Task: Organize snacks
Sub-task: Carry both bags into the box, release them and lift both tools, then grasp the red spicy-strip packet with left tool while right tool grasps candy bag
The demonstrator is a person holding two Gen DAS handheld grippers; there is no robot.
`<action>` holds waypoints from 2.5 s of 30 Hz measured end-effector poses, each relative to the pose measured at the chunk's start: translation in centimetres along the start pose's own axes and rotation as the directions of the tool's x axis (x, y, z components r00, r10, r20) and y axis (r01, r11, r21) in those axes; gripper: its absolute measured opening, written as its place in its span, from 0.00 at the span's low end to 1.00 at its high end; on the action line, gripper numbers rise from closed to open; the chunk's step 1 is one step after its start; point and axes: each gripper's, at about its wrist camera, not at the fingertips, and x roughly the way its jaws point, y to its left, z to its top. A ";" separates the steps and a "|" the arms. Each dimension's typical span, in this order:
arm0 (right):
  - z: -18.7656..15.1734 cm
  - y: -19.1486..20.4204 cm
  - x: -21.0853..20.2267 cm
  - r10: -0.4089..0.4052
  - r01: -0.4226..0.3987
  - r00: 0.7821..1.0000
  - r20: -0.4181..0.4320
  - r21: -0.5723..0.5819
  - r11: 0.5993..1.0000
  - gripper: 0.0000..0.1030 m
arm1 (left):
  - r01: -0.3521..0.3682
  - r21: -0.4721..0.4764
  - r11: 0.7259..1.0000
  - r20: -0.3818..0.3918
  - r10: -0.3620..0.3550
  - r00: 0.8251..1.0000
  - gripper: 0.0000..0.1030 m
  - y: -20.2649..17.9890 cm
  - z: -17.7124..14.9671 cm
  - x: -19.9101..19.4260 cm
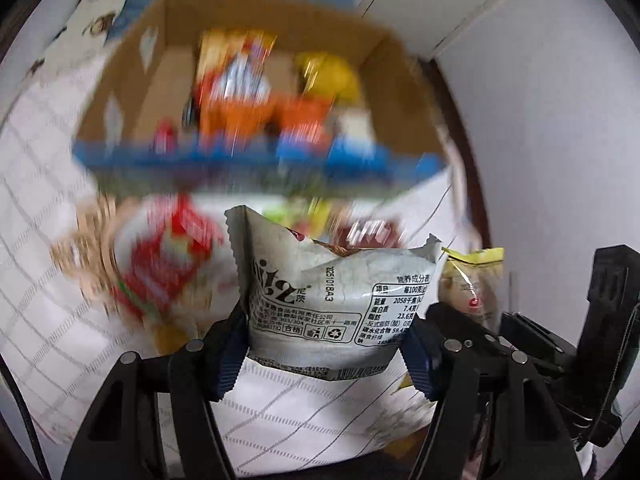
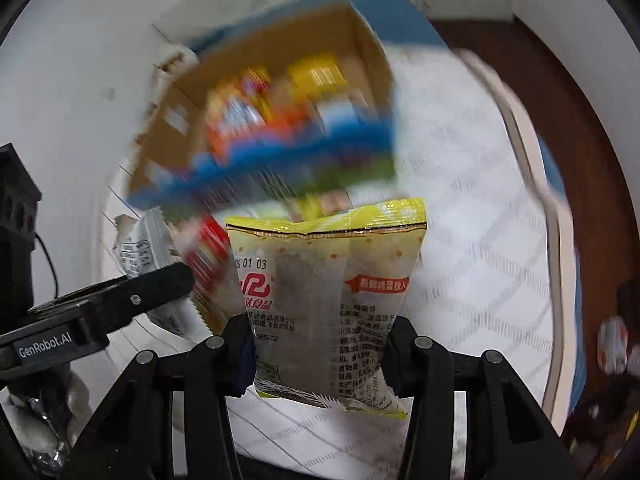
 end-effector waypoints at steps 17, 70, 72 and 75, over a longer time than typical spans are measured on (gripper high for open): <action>24.2 8.2 8.2 -0.051 0.056 0.998 0.041 -0.140 0.989 0.50 | -0.358 -0.067 0.931 -0.007 0.358 0.934 0.63 9.1 19.2 3.7; 14.5 4.5 2.9 -0.199 0.254 0.946 0.258 -0.206 0.945 0.93 | -0.395 -0.028 0.918 0.387 0.374 0.843 0.86 3.3 8.2 -4.6; 13.2 4.6 1.2 -0.190 0.253 0.937 0.292 -0.193 0.948 0.93 | -0.390 -0.024 0.920 0.423 0.363 0.830 0.86 2.8 7.0 -5.6; 11.0 5.0 -1.8 -0.181 0.257 0.918 0.354 -0.183 0.949 0.93 | -0.391 -0.010 0.920 0.468 0.350 0.812 0.86 1.7 4.9 -7.2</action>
